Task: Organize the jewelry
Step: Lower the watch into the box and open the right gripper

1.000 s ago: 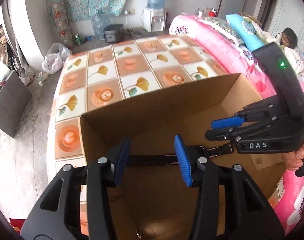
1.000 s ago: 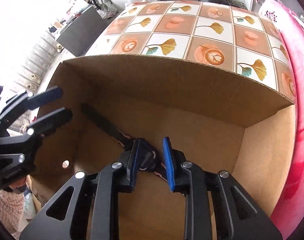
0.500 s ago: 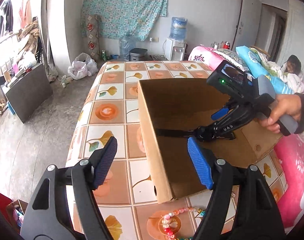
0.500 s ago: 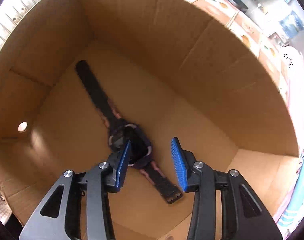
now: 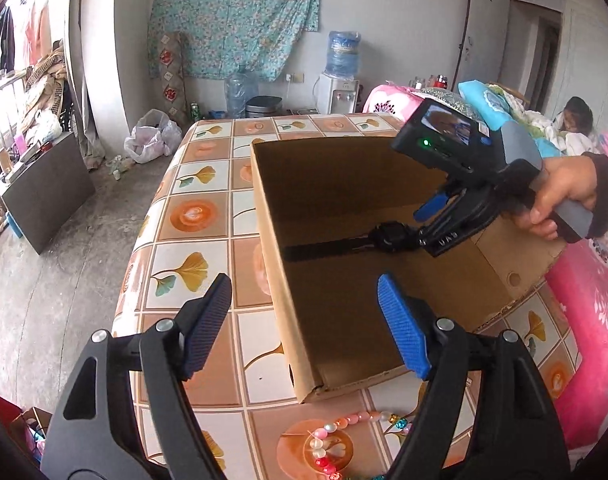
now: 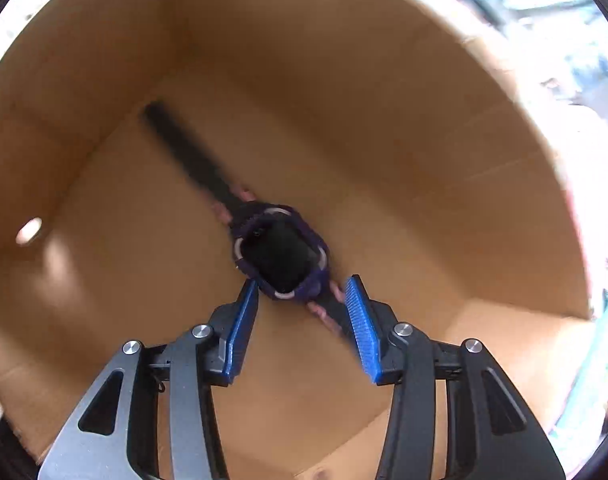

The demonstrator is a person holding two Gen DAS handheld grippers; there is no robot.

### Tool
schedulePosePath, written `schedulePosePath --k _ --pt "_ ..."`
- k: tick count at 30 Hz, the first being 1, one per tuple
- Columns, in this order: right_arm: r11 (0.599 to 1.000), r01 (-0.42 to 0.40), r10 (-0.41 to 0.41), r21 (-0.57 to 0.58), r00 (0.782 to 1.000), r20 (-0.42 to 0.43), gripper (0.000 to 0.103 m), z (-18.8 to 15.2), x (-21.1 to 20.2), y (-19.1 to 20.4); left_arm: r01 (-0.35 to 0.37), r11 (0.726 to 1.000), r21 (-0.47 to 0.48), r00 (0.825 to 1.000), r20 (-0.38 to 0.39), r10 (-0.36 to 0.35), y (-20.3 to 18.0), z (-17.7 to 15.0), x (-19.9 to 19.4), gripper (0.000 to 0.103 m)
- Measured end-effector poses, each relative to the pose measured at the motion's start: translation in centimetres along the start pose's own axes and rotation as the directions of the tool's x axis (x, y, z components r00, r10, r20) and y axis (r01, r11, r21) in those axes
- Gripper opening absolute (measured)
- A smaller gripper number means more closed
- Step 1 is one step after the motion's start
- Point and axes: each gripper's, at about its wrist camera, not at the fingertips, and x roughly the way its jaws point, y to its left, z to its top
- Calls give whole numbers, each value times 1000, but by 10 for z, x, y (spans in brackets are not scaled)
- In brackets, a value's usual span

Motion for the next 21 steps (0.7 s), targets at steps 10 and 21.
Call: schedulePosePath --k 10,21 --pt "982 -50 41 184 998 53 44 15 -3 -25 5 1000 3 1000 -9 -5 -3 0 5 72" --pt "967 -93 91 237 996 20 44 25 2 -13 -1 1000 2 1000 -28 1 -6 1 12 72"
